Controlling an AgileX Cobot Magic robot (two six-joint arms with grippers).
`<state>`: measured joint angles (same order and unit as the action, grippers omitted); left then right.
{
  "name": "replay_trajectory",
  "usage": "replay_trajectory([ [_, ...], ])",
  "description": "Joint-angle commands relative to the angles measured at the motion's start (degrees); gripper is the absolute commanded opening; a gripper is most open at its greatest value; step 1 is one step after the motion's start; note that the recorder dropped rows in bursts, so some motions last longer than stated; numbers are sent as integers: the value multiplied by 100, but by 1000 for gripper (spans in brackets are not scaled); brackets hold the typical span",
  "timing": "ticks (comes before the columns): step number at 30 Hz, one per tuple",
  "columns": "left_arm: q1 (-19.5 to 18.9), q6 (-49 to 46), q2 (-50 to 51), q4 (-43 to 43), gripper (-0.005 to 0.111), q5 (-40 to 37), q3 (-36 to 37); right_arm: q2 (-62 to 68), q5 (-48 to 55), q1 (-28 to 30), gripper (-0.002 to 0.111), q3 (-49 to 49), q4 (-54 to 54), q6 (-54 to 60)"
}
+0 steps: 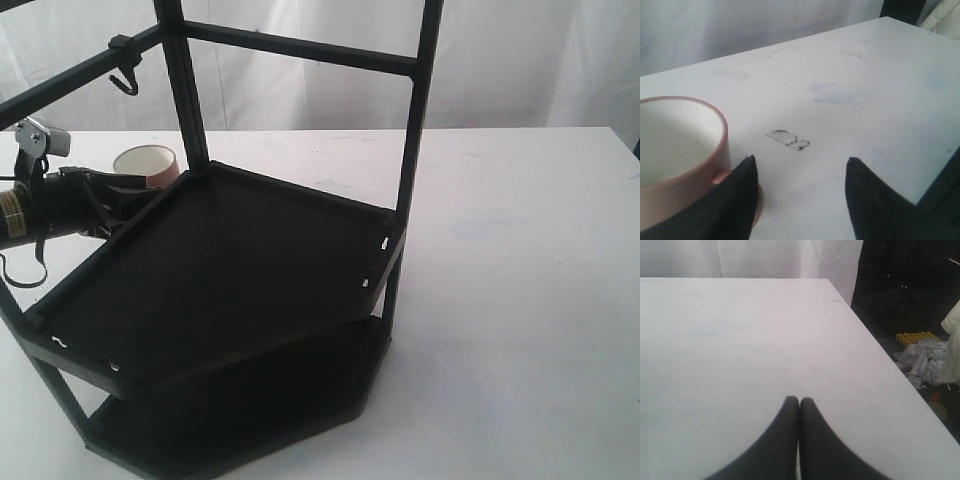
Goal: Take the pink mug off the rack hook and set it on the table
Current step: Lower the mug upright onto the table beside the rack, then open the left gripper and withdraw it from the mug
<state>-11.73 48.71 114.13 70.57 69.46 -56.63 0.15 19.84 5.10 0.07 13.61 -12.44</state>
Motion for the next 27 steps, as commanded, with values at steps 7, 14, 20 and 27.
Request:
replay_trajectory([
  [7,-26,680,-893,498,56,-410,18,-15,-12,-6,0,-7,-8,-4],
  [14,-26,1228,-1671,752,53,-1534,18,-15,-12,-6,0,-7,-8,-4],
  [20,-26,1460,-2864,790,0,-2181,18,-15,-12,-6,0,-7,-8,-4],
  [27,-26,2471,-3503,767,0,-8423,306,-15,-12,-6,0,-7,-8,-4],
])
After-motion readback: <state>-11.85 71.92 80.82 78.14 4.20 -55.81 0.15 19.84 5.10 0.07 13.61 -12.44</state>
